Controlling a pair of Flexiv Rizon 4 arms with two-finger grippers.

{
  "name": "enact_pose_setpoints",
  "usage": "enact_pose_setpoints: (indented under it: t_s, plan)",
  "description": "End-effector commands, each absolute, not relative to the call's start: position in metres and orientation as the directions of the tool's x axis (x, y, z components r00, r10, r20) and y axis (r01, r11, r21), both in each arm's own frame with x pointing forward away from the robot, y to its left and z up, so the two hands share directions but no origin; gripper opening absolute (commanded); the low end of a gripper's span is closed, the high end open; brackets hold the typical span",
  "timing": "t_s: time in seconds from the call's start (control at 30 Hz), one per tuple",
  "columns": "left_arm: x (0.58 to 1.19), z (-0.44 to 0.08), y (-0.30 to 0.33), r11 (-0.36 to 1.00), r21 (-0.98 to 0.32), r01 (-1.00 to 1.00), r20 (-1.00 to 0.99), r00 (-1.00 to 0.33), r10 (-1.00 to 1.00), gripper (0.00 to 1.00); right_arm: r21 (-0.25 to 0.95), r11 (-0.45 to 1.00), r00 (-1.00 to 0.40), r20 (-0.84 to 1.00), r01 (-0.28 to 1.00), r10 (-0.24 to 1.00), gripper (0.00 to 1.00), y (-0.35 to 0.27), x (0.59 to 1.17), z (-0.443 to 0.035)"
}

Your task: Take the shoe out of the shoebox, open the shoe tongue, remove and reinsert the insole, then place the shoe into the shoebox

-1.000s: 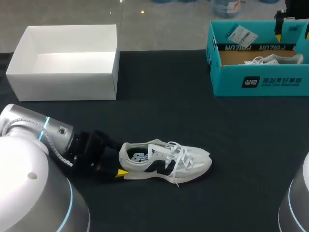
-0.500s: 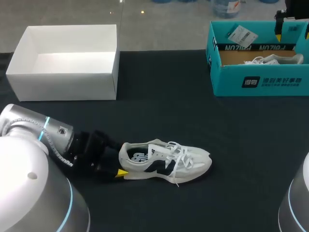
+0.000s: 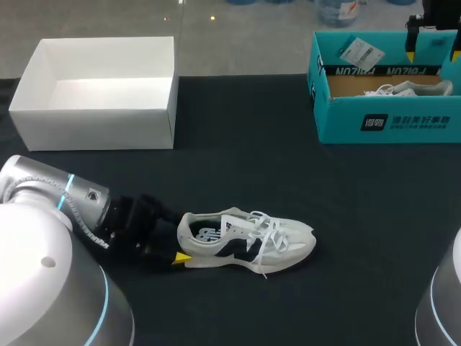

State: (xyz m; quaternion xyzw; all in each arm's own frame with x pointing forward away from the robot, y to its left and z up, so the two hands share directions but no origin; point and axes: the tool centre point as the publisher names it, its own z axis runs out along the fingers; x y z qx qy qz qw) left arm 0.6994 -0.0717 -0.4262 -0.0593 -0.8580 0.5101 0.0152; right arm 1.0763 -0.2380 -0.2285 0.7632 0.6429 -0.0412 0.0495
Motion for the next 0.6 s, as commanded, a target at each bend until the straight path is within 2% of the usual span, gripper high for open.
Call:
enact_pose_setpoints:
  t_s: [0.03,0.27,0.6]
  plan:
    - [0.694,-0.436,-0.076,0.476,-0.875,0.086,-0.034,-0.993,0.117,0.00,0.045,-0.164,0.169,-0.124,0.985,0.978,1.00,-0.214,1.045,-0.221]
    - [0.694,-0.436,-0.076,0.476,-0.875,0.086,-0.034,-0.993,0.117,0.00,0.016,-0.213,0.214,-0.118,0.977,0.970,1.00,-0.165,1.008,-0.218]
    - [0.694,-0.436,-0.076,0.476,-0.875,0.086,-0.034,-0.993,0.117,0.00,0.036,-0.245,0.247,-0.072,0.969,0.966,1.00,-0.110,0.950,-0.222]
